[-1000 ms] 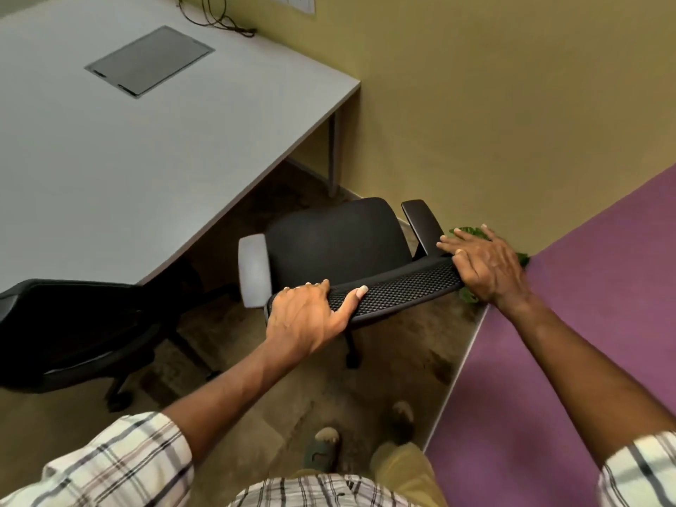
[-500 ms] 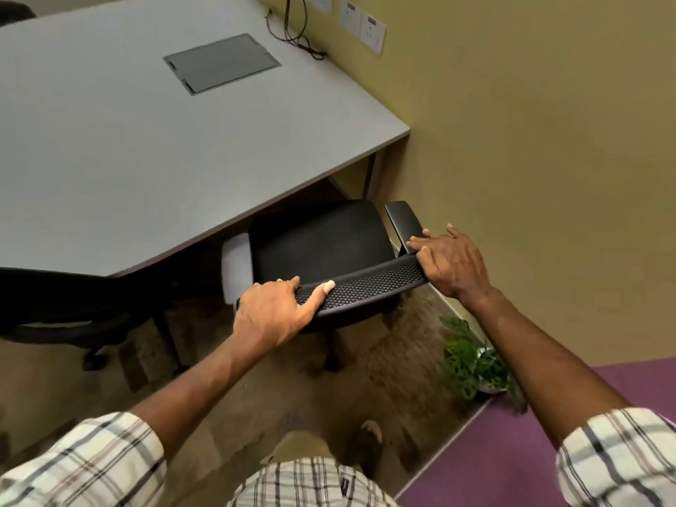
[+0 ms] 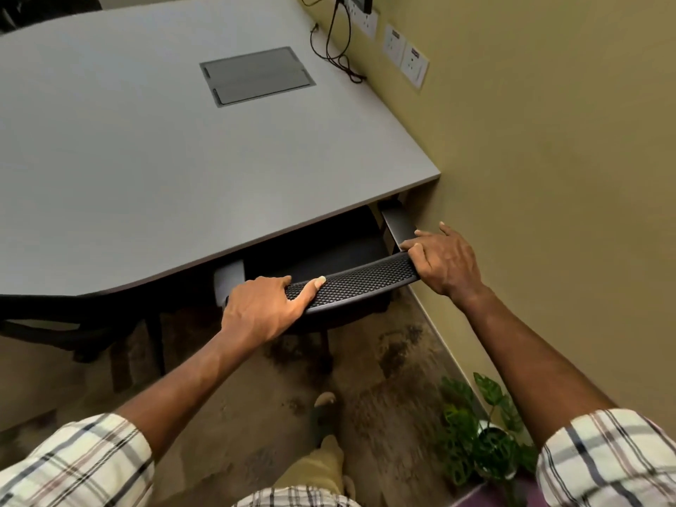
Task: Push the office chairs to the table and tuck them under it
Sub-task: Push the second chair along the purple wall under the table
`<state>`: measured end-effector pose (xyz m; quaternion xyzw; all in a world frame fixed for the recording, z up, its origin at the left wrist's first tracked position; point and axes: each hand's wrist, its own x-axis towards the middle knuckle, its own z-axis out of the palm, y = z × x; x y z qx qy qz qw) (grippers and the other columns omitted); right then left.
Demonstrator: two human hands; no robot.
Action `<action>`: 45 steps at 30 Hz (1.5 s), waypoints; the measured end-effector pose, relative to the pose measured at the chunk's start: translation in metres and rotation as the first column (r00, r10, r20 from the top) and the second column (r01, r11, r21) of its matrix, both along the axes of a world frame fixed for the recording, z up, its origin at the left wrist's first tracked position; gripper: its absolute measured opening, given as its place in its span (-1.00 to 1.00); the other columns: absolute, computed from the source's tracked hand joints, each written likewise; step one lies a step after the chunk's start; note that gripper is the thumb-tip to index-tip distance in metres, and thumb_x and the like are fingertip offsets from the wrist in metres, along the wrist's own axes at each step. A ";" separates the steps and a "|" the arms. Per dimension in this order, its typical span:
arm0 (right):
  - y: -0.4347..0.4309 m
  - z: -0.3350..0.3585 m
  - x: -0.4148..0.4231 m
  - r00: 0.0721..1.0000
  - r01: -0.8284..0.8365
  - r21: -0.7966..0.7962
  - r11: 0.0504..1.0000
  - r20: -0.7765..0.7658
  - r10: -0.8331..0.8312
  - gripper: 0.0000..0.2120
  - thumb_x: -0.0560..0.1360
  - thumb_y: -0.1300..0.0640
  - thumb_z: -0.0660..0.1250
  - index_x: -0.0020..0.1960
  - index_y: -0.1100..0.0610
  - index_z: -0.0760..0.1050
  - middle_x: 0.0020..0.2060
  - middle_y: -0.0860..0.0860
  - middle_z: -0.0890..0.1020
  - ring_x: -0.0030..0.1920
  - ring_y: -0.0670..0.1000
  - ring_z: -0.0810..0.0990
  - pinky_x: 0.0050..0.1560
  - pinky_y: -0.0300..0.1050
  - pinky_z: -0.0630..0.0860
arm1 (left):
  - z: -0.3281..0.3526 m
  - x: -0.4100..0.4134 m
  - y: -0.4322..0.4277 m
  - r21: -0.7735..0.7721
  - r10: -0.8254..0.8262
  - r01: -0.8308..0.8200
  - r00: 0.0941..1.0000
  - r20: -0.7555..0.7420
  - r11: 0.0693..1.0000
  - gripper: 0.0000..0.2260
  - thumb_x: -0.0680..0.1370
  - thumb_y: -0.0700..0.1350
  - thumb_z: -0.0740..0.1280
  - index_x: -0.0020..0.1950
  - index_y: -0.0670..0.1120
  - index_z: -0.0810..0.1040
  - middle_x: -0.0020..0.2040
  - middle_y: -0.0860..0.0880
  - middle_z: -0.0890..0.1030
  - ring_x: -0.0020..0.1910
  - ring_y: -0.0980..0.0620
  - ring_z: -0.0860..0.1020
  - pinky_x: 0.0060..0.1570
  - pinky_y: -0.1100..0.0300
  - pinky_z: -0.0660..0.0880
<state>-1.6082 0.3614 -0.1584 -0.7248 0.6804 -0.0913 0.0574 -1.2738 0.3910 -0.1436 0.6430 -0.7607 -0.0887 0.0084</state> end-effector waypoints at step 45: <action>-0.198 -0.002 -0.038 0.919 -0.377 -0.108 0.920 0.078 0.386 -0.47 0.64 -0.07 -0.05 0.38 0.06 0.56 0.36 -0.01 0.59 0.43 -0.04 0.49 0.57 0.07 0.20 | -0.002 -0.039 -0.142 0.063 0.130 -0.132 0.991 0.028 0.989 -0.12 0.54 0.58 -0.18 0.67 0.06 0.23 0.64 0.01 0.30 0.64 0.07 0.20 0.65 -0.07 0.04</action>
